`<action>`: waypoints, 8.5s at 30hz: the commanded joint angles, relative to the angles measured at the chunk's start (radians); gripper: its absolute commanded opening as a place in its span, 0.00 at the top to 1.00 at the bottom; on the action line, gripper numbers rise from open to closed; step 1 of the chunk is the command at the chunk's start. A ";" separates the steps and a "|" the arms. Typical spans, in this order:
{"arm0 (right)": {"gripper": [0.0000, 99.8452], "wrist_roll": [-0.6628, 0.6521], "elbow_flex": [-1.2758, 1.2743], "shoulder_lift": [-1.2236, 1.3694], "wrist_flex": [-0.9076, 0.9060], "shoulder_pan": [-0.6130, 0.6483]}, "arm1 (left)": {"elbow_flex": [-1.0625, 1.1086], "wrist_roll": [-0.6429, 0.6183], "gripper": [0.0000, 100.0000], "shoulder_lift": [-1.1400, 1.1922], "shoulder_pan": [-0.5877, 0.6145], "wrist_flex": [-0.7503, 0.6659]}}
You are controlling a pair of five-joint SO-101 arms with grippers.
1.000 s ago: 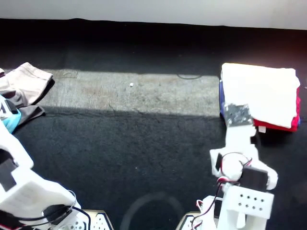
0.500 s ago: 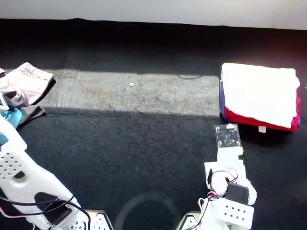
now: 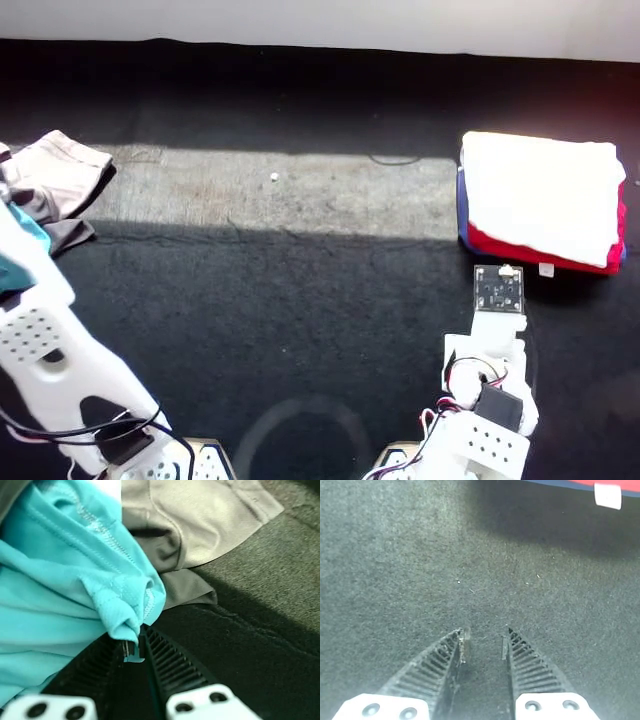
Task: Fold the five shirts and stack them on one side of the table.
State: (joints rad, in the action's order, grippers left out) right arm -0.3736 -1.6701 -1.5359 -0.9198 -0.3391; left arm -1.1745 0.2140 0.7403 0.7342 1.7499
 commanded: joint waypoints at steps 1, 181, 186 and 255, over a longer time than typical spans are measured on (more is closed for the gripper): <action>0.89 -0.006 -0.085 -0.007 0.018 -0.012 | -0.082 -0.003 0.99 -0.070 -0.102 0.031; 0.77 0.203 3.218 2.551 -0.630 0.722 | 1.221 0.095 0.78 -0.745 -0.166 -0.115; 0.78 0.203 3.217 2.683 -0.475 0.720 | 1.221 0.097 0.78 -0.745 -0.091 -0.064; 0.99 0.204 2.315 1.423 -0.842 0.842 | 1.208 0.167 0.78 -0.745 -0.054 -0.069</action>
State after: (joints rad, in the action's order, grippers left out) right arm -0.2048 0.9996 0.0875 -1.7530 0.4864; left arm 0.0499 0.3736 0.0100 0.6774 1.6824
